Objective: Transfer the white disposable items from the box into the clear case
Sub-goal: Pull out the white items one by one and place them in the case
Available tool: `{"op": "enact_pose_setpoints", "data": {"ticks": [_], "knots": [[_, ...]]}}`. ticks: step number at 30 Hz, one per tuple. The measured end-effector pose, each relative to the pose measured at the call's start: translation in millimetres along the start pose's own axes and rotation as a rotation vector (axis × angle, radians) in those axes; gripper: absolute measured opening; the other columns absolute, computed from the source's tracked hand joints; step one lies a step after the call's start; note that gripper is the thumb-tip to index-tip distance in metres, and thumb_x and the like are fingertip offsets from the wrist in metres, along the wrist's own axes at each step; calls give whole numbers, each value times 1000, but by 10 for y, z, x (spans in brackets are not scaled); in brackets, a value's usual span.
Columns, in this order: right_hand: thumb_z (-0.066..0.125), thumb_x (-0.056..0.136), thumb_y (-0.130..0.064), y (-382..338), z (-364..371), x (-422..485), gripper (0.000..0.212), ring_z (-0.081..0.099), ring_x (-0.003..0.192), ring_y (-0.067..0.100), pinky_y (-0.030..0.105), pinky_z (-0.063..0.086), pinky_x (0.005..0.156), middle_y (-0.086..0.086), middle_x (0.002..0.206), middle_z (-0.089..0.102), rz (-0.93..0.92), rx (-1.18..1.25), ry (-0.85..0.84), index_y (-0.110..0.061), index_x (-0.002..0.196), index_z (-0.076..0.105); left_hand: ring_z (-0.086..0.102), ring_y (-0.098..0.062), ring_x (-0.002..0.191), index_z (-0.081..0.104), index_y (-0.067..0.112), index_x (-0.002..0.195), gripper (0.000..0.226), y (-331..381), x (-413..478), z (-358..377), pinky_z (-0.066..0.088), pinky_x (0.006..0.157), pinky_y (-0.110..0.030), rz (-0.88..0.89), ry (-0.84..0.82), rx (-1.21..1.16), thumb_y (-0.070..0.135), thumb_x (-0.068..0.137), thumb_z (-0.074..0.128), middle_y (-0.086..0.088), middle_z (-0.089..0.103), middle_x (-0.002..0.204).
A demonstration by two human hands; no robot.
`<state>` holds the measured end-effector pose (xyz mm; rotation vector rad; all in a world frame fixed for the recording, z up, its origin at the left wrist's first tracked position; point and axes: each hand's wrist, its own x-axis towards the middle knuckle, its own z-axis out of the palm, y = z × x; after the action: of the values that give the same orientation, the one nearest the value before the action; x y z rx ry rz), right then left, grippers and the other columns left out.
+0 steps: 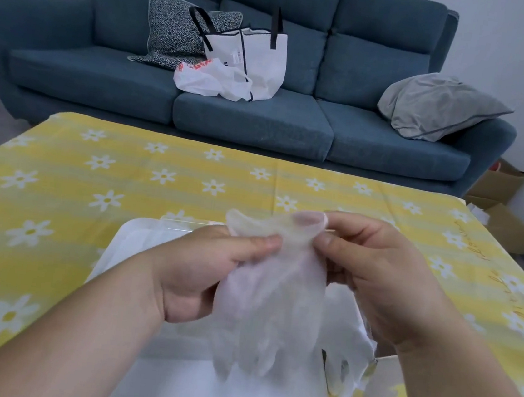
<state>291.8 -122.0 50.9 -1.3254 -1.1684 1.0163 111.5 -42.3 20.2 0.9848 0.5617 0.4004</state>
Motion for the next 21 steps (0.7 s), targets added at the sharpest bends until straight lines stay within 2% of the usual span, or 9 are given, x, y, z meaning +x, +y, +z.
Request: {"op": "enact_pose_setpoints", "data": {"ticks": [3, 5, 6, 9, 11, 13, 15, 18, 21], "knots": [[59, 94, -6, 21, -280, 13, 20, 67, 66, 23, 37, 52, 65, 11, 77, 75, 71, -185, 386, -16, 92, 76, 69, -23, 80, 77, 7, 108, 40, 118, -29, -18, 58, 70, -31, 93, 187, 23, 30, 81, 60, -13, 73, 104], [63, 92, -10, 73, -501, 4, 17, 66, 64, 26, 40, 56, 65, 12, 78, 74, 144, -391, 566, -16, 81, 75, 74, -24, 80, 78, 2, 102, 38, 188, -45, -49, 62, 67, -32, 204, 260, -86, 27, 78, 61, -15, 76, 102], [64, 89, -12, 127, -585, 5, 17, 64, 63, 30, 45, 57, 67, 13, 76, 74, 184, -487, 591, -13, 75, 74, 75, -24, 82, 78, 2, 100, 37, 210, -42, -69, 62, 70, -35, 245, 289, -131, 26, 77, 62, -15, 76, 102], [60, 88, -18, 286, -674, 21, 23, 65, 63, 33, 56, 56, 75, 10, 66, 72, 313, -623, 498, -2, 75, 70, 74, -25, 93, 77, 3, 105, 39, 249, -39, -85, 60, 79, -38, 296, 300, -202, 27, 79, 62, -13, 75, 108], [55, 89, -22, 428, -687, 61, 30, 59, 60, 37, 48, 54, 67, 10, 60, 68, 380, -681, 410, 2, 74, 66, 73, -27, 97, 74, 3, 113, 43, 257, -34, -74, 61, 79, -40, 294, 272, -256, 27, 81, 59, -14, 74, 112], [48, 86, -18, 573, -671, 114, 27, 44, 58, 27, 37, 40, 59, 9, 59, 52, 402, -765, 311, 0, 66, 55, 71, -31, 101, 70, 1, 120, 47, 247, -20, -50, 60, 83, -43, 286, 244, -281, 27, 83, 57, -17, 72, 116], [45, 85, -6, 689, -634, 146, 20, 50, 62, 27, 30, 37, 57, 7, 65, 57, 449, -871, 244, -6, 70, 58, 71, -32, 100, 71, 1, 118, 46, 225, 0, -21, 58, 87, -46, 279, 224, -291, 27, 84, 56, -19, 72, 115], [48, 85, -7, 762, -571, 172, 18, 59, 67, 25, 29, 40, 55, 4, 71, 63, 475, -934, 234, -12, 73, 60, 71, -31, 95, 73, -1, 113, 43, 203, 19, 2, 53, 91, -47, 269, 185, -314, 25, 85, 54, -19, 73, 109], [54, 82, -8, 713, -513, 186, 27, 40, 55, 24, 28, 30, 51, 1, 55, 44, 425, -846, 321, -12, 58, 44, 71, -30, 94, 74, 0, 111, 41, 200, 21, -14, 52, 91, -47, 258, 186, -299, 25, 86, 54, -19, 73, 109]]}}
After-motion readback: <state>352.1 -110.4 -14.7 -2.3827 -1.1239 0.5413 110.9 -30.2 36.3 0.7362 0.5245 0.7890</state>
